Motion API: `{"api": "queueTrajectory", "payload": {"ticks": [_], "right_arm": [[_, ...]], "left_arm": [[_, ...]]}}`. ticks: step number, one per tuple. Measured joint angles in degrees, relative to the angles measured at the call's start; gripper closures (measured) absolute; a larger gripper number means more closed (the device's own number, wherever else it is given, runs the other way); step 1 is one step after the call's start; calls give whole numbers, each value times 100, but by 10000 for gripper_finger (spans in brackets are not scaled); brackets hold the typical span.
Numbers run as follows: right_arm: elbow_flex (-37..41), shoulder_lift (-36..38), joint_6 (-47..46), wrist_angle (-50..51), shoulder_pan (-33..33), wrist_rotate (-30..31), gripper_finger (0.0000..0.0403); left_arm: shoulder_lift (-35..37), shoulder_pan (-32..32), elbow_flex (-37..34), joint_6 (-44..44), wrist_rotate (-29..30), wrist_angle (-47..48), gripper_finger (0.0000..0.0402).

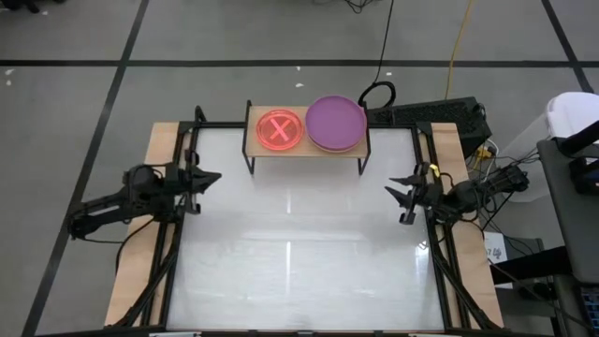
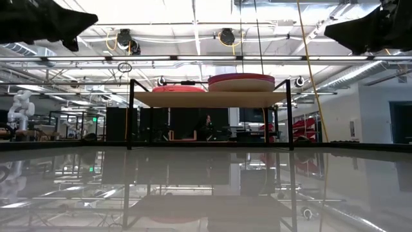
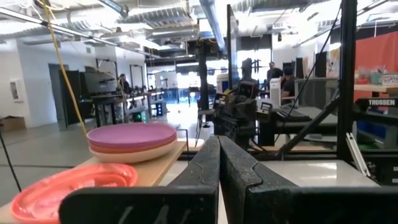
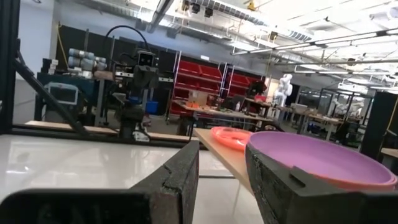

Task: Place and stack plates onto a shelf
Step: Return to Home Position

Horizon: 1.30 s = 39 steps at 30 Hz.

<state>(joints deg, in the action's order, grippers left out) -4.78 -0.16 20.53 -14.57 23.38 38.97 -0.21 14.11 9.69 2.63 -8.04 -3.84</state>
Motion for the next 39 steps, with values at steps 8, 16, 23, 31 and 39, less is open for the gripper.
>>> {"api": "queueTrajectory", "payload": {"ticks": [8, 16, 23, 31, 39], "right_arm": [[-7, 0, -334, 440, 0, 21, 289], [-7, -2, -557, 800, 0, 21, 289], [-7, -1, -621, 1261, 0, 368, 289], [89, -2, -718, 1488, -4, 1247, 289], [221, -26, -596, 1116, -4, 1203, 289]], "left_arm": [[0, 0, -695, -188, -6, -540, 397], [-11, 0, -916, -297, -248, -796, 394], [-11, 0, -916, -279, -265, -747, 393], [-11, 0, -916, -284, -261, -613, 392], [-15, 0, -913, -292, -250, -527, 392]]}}
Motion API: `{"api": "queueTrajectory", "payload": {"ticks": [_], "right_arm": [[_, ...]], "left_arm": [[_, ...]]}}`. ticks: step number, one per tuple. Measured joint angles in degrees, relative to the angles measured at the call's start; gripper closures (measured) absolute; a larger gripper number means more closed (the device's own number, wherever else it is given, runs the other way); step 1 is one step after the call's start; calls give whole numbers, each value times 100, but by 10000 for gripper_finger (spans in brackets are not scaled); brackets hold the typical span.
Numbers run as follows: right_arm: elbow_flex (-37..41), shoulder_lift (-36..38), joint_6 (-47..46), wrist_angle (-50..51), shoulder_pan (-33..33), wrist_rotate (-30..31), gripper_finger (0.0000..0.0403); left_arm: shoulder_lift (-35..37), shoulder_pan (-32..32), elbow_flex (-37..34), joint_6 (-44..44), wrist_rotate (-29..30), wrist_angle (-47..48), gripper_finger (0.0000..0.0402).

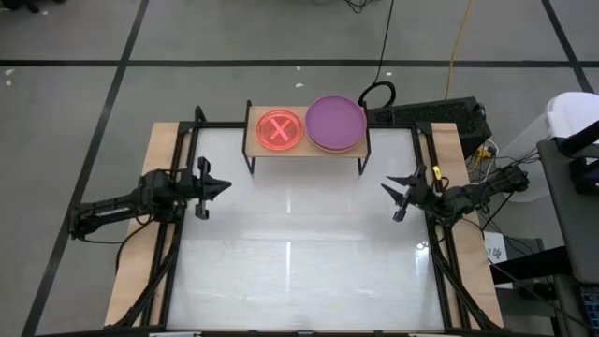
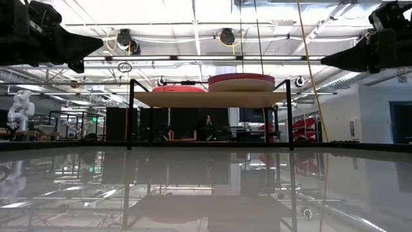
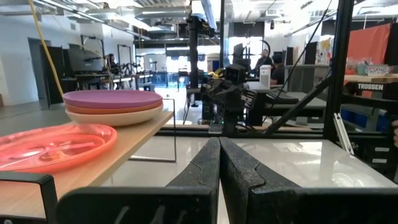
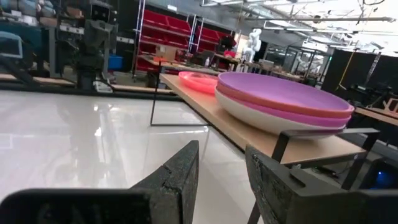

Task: Place and stack plates onto a shelf
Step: Return to Home Position

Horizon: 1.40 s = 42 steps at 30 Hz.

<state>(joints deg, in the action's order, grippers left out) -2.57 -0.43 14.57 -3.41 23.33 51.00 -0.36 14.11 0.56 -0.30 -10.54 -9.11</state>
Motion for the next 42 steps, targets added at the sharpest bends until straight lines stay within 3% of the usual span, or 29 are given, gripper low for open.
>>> {"api": "queueTrajectory", "payload": {"ticks": [7, 42], "right_arm": [[7, 2, 115, -666, 0, -24, 289], [22, 2, 114, -707, 0, -24, 289]], "left_arm": [[0, 0, 0, 0, 3, -4, 392], [0, 0, 2, 2, 3, -7, 392]]}}
